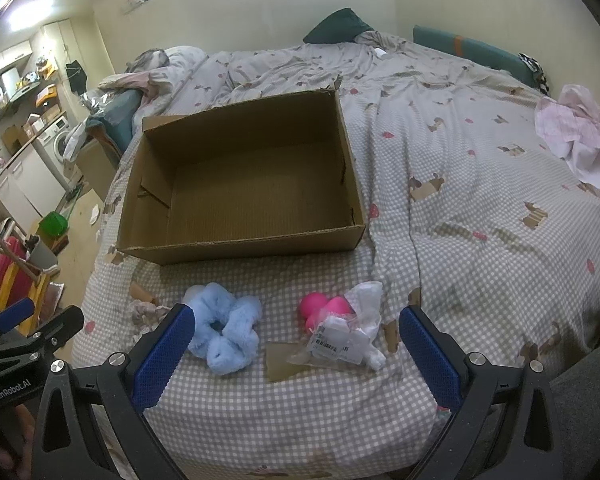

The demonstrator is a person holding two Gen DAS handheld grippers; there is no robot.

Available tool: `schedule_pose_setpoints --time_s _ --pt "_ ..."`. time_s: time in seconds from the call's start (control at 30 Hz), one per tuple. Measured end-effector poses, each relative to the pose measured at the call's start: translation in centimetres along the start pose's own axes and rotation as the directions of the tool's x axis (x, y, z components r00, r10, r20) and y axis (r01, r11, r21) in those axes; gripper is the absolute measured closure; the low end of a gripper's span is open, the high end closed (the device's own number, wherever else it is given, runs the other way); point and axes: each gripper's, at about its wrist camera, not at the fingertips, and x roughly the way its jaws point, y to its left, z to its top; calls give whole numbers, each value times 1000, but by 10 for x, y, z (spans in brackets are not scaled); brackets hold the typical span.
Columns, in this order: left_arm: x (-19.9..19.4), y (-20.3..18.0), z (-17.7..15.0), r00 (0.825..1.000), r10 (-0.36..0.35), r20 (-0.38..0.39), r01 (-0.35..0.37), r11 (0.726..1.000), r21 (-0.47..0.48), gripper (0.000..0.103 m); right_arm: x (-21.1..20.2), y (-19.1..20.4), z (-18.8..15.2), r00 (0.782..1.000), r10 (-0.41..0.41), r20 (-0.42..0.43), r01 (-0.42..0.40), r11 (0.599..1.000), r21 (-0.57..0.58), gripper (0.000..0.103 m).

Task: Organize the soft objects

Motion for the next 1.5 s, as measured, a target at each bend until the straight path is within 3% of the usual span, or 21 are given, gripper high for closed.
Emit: schedule_pose_setpoints --time_s 0.83,0.9,1.0,1.17,1.33,1.5 --pt "0 -2 1 1000 -14 -11 14 1000 -8 0 2 1 1 1000 14 -4 -14 1000 28 0" --pt "3 0 8 998 -33 -44 32 999 -20 0 4 1 2 1000 15 -20 -14 1000 28 0" --pt "4 1 25 994 -69 -89 68 998 -16 0 4 -2 13 995 79 -56 -75 995 66 0" --pt "5 7 55 991 -69 -112 67 998 -22 0 2 -2 40 992 111 -57 -107 992 66 0" --pt "22 18 67 988 -42 -145 39 999 -21 0 26 8 56 958 208 -197 -211 977 9 0" --pt "48 42 57 981 -51 -186 29 992 -119 0 55 23 55 907 267 -325 -305 950 -70 0"
